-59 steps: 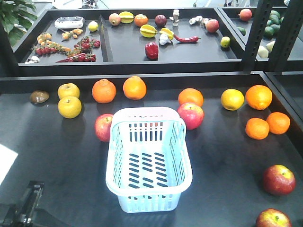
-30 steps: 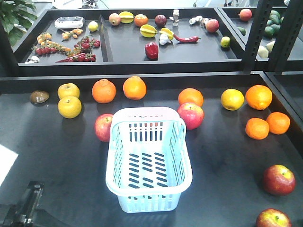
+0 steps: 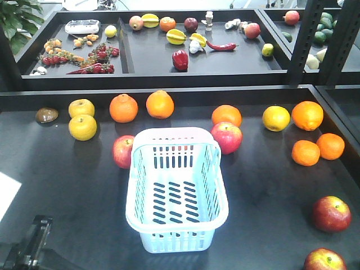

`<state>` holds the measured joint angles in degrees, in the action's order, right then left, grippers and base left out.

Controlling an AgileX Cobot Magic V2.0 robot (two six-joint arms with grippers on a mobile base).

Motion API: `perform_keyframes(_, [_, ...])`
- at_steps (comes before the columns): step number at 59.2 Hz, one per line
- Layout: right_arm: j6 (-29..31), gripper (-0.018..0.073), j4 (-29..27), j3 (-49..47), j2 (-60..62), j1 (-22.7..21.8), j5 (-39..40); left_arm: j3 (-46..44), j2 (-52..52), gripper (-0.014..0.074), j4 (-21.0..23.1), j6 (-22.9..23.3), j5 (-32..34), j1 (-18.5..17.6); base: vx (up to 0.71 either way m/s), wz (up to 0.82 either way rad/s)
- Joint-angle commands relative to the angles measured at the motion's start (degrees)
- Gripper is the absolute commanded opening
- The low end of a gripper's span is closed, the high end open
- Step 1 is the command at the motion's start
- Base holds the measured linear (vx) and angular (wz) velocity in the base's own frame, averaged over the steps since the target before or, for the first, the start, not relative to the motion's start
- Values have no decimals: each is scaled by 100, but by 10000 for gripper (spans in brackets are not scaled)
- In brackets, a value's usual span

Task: Pick three apples into basket with both arms
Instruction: 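Reach the right gripper down over a red apple nearest the robot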

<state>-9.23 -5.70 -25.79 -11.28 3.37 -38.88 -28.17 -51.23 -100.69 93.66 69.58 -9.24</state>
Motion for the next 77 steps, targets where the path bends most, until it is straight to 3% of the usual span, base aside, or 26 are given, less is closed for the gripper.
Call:
perform_keyframes(1, [715, -5, 66, -480, -352, -3, 222, -139, 36, -6, -105, 8, 882, -1, 0, 0])
perform_keyframes(8, [444, -5, 33, -488, -644, -3, 351, -139, 36, -6, -105, 8, 882, -1, 0, 0])
perform_keyframes(15, [241, 17, 403, -659, -1301, -3, -184, -139, 36, -6, -105, 8, 882, -1, 0, 0])
perform_keyframes(21, [263, 92, 656, -1028, -2065, -3, -709, -139, 36, -6, -105, 8, 882, -1, 0, 0])
perform_keyframes(27, [308, 243, 947, -1415, -2886, -3, -1139, -139, 36, -6, -105, 8, 882, -1, 0, 0])
perform_keyframes(36, [302, 582, 1722, -1592, -3923, -3, -1254, -139, 36, -6, -105, 8, 882, -1, 0, 0])
perform_keyframes(43, [186, 713, 2045, -1586, -4262, -3, -1063, -139, 36, -6, -105, 8, 882, -1, 0, 0])
perform_keyframes(69, [-163, 665, 2004, -1885, -5977, -34, -1396, -139, 36, -6, -105, 8, 882, -1, 0, 0])
perform_keyframes(77, [-92, 662, 1877, -1940, -6624, -281, -1426, -139, 36, -6, -105, 8, 882, -1, 0, 0])
